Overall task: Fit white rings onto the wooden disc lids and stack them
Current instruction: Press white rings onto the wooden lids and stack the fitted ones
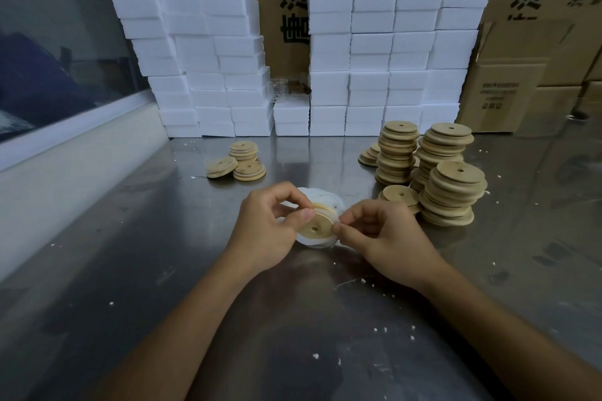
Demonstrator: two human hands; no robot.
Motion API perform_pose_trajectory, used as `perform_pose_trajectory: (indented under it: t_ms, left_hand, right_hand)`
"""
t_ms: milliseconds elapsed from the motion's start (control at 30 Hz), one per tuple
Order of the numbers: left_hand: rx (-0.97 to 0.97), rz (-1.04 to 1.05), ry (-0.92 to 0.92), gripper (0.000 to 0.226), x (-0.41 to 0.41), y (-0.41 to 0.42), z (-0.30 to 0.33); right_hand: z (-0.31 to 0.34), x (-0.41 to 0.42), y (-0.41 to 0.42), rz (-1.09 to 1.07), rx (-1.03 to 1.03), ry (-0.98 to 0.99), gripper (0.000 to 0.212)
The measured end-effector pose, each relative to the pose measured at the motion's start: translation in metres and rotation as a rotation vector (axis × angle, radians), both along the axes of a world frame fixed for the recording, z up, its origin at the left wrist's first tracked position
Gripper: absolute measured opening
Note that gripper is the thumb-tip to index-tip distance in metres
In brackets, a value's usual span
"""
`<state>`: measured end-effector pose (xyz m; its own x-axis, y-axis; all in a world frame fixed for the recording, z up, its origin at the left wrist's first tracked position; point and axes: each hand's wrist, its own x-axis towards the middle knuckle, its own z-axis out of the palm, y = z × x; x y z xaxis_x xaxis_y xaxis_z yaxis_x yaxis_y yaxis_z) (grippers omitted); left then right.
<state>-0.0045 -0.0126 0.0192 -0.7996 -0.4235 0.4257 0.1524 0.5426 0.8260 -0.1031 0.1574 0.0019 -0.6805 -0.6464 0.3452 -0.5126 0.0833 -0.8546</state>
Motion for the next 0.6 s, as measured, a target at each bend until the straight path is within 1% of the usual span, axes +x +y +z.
perform_pose_trajectory:
  t_ms: [100, 200, 400, 600]
  left_hand:
    - [0.077, -0.027, -0.002, 0.021, 0.0004, -0.0019, -0.0014]
    - [0.138, -0.034, -0.007, 0.023, 0.0008, -0.0032, -0.003]
    - [0.207, -0.038, 0.006, 0.029, 0.0011, -0.0024, -0.0034]
    - [0.227, -0.018, 0.009, 0.033, 0.0017, 0.0005, -0.0027]
  right_hand:
    - [0.0024, -0.0018, 0.0004, 0.009, -0.001, -0.035, 0.003]
    - [0.0039, -0.0017, 0.0016, 0.014, -0.012, -0.046, 0.003]
    - [0.002, 0.0009, 0.0012, 0.005, -0.005, -0.062, 0.004]
    - [0.0003, 0.0006, 0.0014, 0.018, 0.025, -0.086, 0.008]
